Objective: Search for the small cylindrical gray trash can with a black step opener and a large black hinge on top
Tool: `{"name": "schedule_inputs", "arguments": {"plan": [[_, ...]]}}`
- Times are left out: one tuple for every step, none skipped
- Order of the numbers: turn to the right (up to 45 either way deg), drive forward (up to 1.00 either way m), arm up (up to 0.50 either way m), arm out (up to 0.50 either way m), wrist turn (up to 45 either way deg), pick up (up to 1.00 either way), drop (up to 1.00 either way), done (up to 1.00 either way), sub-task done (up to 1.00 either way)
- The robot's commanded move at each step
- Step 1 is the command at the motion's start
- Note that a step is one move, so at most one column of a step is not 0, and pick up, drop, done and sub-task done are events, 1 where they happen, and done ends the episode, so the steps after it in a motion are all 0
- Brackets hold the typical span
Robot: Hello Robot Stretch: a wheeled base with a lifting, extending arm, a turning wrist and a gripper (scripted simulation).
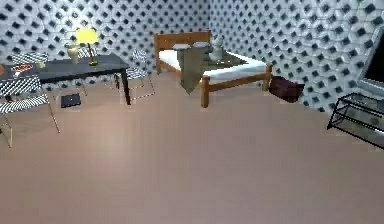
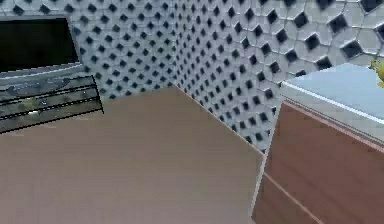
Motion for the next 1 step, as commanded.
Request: {"name": "schedule_inputs", "arguments": {"plan": [[-45.0, 0.00, 0.00, 0.00, 0.0, 0.00, 0.00, 0.00, 0.00]]}}
